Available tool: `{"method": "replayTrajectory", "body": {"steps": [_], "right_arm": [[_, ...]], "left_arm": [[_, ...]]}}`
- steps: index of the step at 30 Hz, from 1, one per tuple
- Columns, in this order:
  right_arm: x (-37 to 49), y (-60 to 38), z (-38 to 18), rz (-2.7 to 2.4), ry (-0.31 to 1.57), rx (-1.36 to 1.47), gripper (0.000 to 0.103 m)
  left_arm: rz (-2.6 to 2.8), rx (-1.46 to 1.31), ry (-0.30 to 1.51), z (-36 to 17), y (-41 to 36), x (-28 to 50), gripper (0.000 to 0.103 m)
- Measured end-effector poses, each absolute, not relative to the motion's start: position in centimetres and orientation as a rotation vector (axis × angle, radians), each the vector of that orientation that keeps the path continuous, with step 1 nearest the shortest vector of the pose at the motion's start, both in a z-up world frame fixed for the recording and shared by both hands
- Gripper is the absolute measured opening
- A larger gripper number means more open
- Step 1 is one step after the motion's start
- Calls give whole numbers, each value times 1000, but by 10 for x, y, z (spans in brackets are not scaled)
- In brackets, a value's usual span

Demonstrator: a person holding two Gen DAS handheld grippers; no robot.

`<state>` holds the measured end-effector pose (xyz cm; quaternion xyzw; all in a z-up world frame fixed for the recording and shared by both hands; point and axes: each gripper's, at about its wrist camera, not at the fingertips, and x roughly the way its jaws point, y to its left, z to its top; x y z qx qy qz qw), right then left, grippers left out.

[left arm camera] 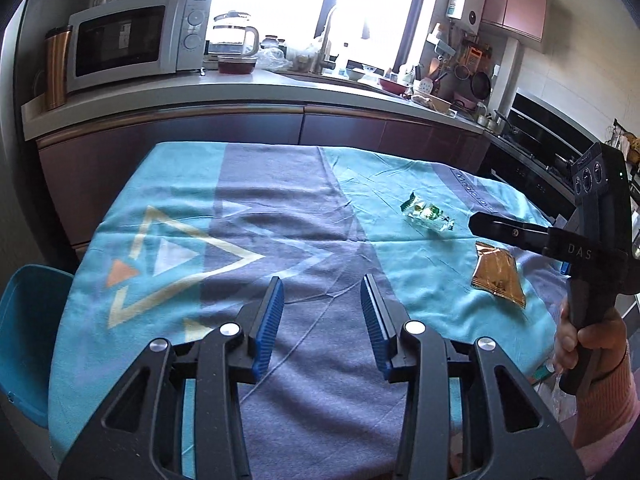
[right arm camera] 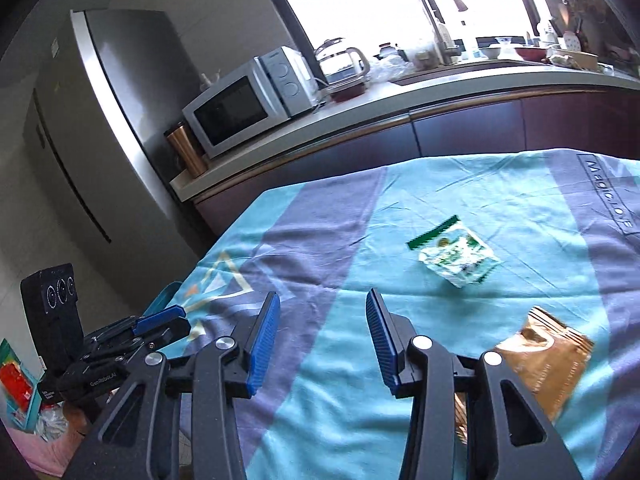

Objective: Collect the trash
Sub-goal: 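Move both open tools back over the remaining table trash, then grasp the brown wrapper with the left tool while the right tool grasps the green-printed wrapper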

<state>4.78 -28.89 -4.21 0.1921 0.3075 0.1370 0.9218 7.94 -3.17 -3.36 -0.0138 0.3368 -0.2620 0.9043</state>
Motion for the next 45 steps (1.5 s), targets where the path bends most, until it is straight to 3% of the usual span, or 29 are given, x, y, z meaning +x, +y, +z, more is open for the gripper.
{"method": "replayTrajectory", "body": {"steps": [16,23,37,45], "right_arm": [[1,-402,-86,-12,636,572,43],[12,-395,-107,75,684,639,43],[61,-314,-93,348,711,566,42],[67,-341,-83,275,689,553,43]], "left_arm": [[-787,49,778,-50,-132,79,41],[-836,88,799,-56,-158,72,42],[-817,67,845,-61,-148,83,49],[-838,66,904,-74,-160,88,49]]}}
